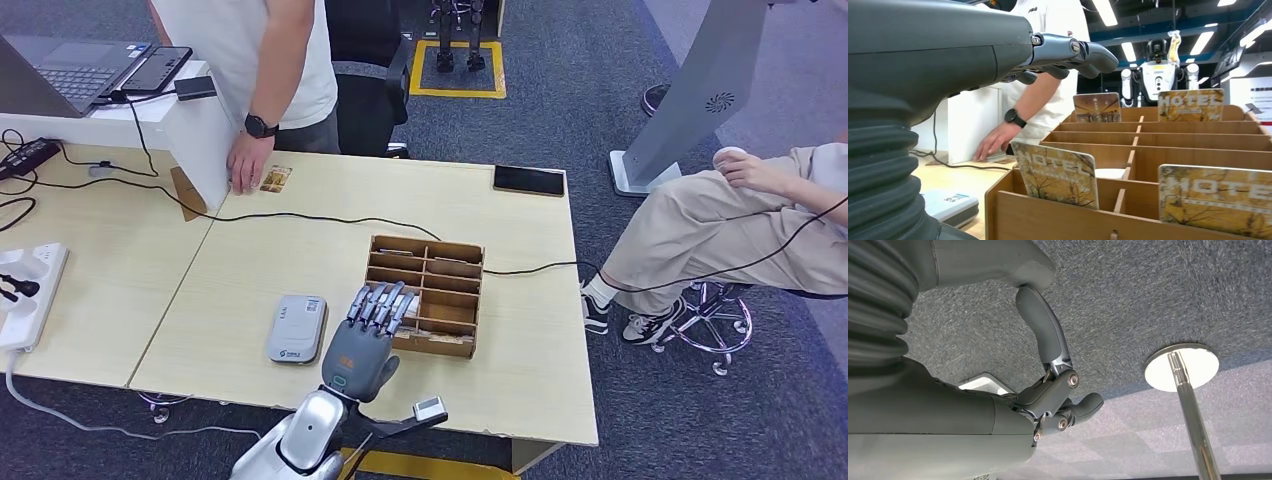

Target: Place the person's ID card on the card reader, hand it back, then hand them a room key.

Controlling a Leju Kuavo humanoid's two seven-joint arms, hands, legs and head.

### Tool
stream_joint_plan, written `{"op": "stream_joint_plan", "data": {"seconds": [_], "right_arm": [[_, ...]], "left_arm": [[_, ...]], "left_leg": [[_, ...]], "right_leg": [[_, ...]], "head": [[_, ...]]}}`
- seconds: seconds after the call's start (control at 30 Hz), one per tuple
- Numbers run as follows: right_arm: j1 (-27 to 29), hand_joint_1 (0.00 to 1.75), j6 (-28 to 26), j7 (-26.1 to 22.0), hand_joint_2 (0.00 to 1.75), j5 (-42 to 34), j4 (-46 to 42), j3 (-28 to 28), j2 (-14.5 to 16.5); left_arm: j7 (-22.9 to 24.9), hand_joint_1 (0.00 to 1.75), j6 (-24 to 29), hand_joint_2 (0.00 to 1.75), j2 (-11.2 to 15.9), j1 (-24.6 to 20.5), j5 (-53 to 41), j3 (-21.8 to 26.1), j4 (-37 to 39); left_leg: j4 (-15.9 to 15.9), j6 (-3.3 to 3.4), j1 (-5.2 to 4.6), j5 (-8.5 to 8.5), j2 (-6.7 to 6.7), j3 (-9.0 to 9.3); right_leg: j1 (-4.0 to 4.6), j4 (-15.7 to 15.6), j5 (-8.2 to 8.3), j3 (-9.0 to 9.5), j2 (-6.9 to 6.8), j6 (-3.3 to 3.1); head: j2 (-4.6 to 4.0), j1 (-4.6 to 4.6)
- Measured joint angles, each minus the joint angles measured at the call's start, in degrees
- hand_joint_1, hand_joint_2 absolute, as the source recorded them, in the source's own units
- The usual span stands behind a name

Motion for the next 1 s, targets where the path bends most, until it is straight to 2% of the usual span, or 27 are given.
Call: {"op": "stream_joint_plan", "data": {"seconds": [0.2,0.6,0.63,0.77,0.8,1.0], "right_arm": [[0.0,0.00,0.0,0.9,1.75,0.7,0.0,0.0,0.0],[0.0,0.00,0.0,2.0,1.75,0.8,0.0,0.0,0.0],[0.0,0.00,0.0,2.0,1.75,0.8,0.0,0.0,0.0],[0.0,0.00,0.0,2.0,1.75,0.8,0.0,0.0,0.0],[0.0,0.00,0.0,2.0,1.75,0.8,0.0,0.0,0.0],[0.0,0.00,0.0,2.0,1.75,1.2,0.0,0.0,0.0]], "left_arm": [[1.0,0.09,-0.3,1.75,-0.5,0.0,-0.2,0.9,0.5],[2.4,0.09,-0.9,1.75,-1.4,0.0,-0.3,2.1,1.5],[2.4,0.14,-0.9,1.75,-1.4,0.0,-0.3,2.1,1.5],[2.6,1.69,-0.9,1.75,-1.4,0.0,-0.3,2.1,1.6],[2.8,1.75,-0.8,1.75,-1.4,0.0,-0.4,2.1,1.6],[4.3,1.75,-0.6,1.75,-1.4,0.0,-0.4,2.1,1.6]], "left_leg": [[0.0,0.00,0.00,0.00,0.00,0.00],[0.0,0.00,0.00,0.00,0.00,0.00],[0.0,0.00,0.00,0.00,0.00,0.00],[0.0,0.00,0.00,0.00,-0.01,0.00],[0.0,0.00,0.00,0.00,-0.01,0.00],[0.0,0.00,0.00,0.00,-0.01,-0.01]], "right_leg": [[0.00,0.0,0.00,0.00,0.00,0.00],[0.00,0.0,0.00,0.00,0.00,0.00],[0.00,0.0,0.00,0.00,0.00,0.00],[0.00,0.0,0.00,0.00,-0.01,0.00],[0.00,0.0,0.00,0.00,-0.01,0.00],[0.00,0.0,0.00,0.00,-0.01,0.00]], "head": [[-0.01,-0.01],[0.00,-0.01],[0.00,-0.01],[0.00,-0.01],[0.00,-0.01],[0.00,-0.01]]}}
